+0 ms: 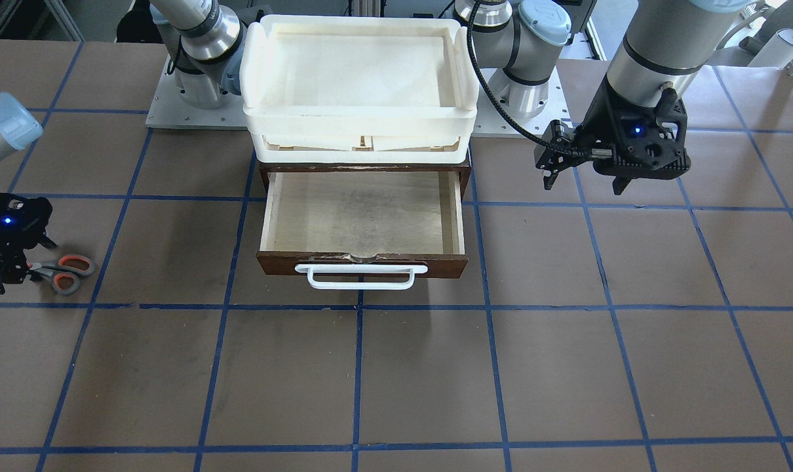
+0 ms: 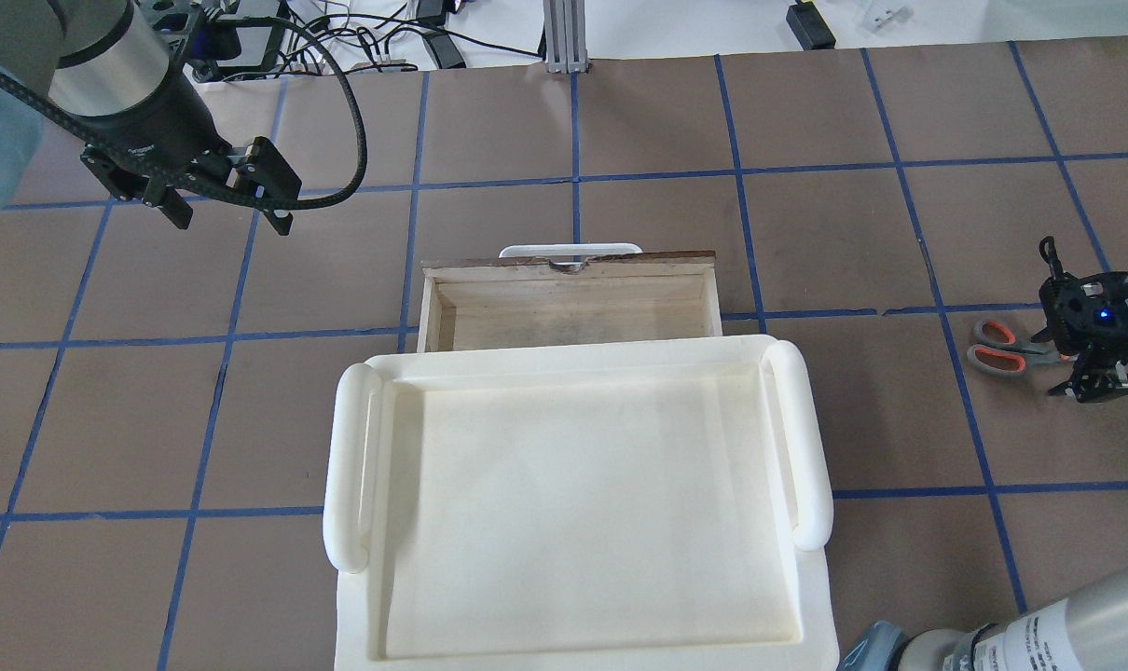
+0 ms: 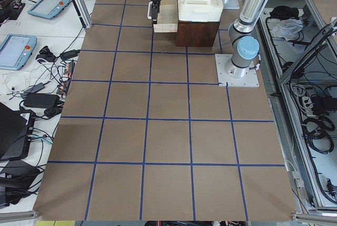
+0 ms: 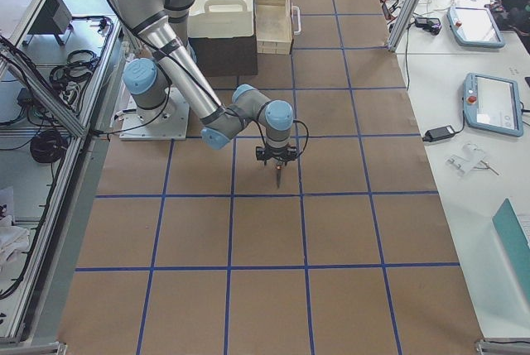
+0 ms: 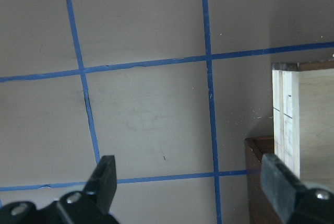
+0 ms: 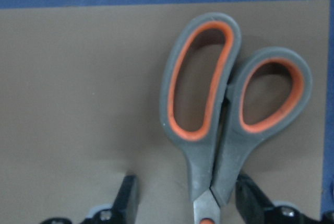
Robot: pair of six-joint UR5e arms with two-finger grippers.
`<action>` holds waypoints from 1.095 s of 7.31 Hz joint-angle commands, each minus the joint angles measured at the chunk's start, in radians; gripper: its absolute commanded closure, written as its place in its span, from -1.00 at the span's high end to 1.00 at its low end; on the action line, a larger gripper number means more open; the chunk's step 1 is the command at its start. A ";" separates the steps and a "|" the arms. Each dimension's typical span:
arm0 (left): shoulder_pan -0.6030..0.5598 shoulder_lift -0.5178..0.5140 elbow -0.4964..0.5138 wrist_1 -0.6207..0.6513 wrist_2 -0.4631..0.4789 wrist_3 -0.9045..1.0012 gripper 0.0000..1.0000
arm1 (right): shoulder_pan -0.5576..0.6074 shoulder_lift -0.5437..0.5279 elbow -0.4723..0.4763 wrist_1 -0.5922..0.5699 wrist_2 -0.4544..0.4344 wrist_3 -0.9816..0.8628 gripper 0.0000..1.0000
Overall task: Put scissors in drawer and close it
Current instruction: 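Close the right gripper on the scissors near the pivot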
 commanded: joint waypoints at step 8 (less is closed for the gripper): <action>0.000 0.001 0.002 -0.002 0.004 0.000 1.00 | 0.008 -0.032 -0.048 -0.036 0.007 -0.040 -0.94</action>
